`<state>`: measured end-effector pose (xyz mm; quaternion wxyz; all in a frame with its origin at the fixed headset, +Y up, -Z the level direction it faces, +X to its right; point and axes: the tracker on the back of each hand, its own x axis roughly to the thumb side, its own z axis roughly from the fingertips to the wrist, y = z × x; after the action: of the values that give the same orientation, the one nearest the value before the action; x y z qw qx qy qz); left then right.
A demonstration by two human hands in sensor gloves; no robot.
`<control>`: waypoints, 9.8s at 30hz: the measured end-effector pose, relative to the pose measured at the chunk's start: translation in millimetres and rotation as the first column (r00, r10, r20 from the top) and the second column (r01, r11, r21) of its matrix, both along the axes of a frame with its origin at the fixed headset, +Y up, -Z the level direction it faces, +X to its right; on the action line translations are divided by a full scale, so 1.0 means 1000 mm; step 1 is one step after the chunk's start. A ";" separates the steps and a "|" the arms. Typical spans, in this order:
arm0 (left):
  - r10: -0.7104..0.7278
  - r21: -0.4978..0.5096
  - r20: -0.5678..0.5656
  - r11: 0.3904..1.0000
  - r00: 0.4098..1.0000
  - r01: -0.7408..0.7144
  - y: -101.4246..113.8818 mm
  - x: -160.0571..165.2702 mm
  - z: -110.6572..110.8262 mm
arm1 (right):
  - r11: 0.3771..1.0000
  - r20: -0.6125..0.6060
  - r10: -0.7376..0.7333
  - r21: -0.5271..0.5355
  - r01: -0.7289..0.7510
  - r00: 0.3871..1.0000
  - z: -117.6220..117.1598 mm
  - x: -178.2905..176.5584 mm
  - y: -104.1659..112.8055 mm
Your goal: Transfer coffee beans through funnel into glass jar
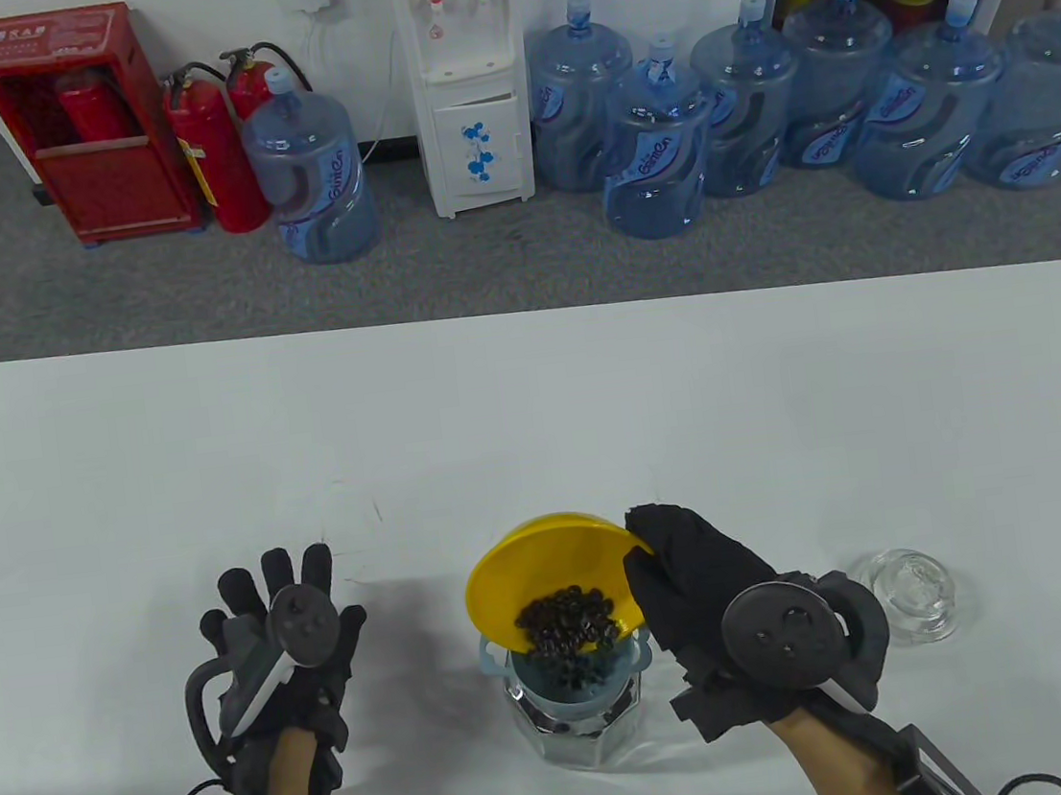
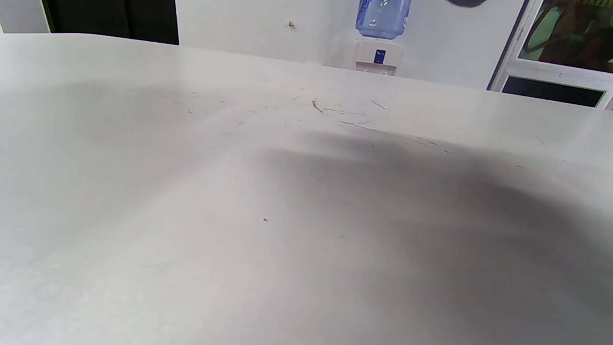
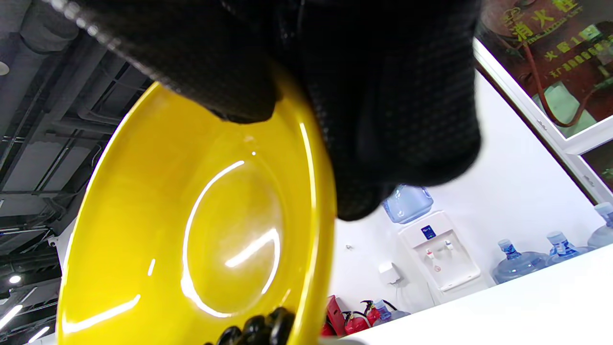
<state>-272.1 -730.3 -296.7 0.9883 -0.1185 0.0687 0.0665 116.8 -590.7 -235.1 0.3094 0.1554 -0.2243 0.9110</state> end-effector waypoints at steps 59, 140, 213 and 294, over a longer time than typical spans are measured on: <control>0.003 -0.010 -0.003 1.000 1.000 -0.003 0.000 -0.001 0.000 | 0.922 0.405 -0.303 -0.104 0.372 0.863 -0.054 0.093 -0.023; 0.015 -0.027 0.001 1.000 1.000 -0.015 -0.004 -0.001 -0.002 | 0.961 -0.406 0.198 -0.100 -0.259 0.892 0.026 0.004 -0.022; 0.017 -0.045 0.004 0.999 1.000 -0.017 -0.001 -0.001 -0.004 | 0.817 0.556 -0.118 -0.416 0.399 0.822 -0.123 0.101 -0.128; 0.012 -0.005 0.008 1.000 1.000 -0.011 0.001 -0.003 -0.002 | 0.903 0.169 -0.027 -0.419 0.097 0.985 -0.034 0.119 -0.032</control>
<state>-275.2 -729.3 -298.7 0.9879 -0.1215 0.0642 0.0716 235.4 -622.5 -269.1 0.3456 0.0035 -0.0489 0.9371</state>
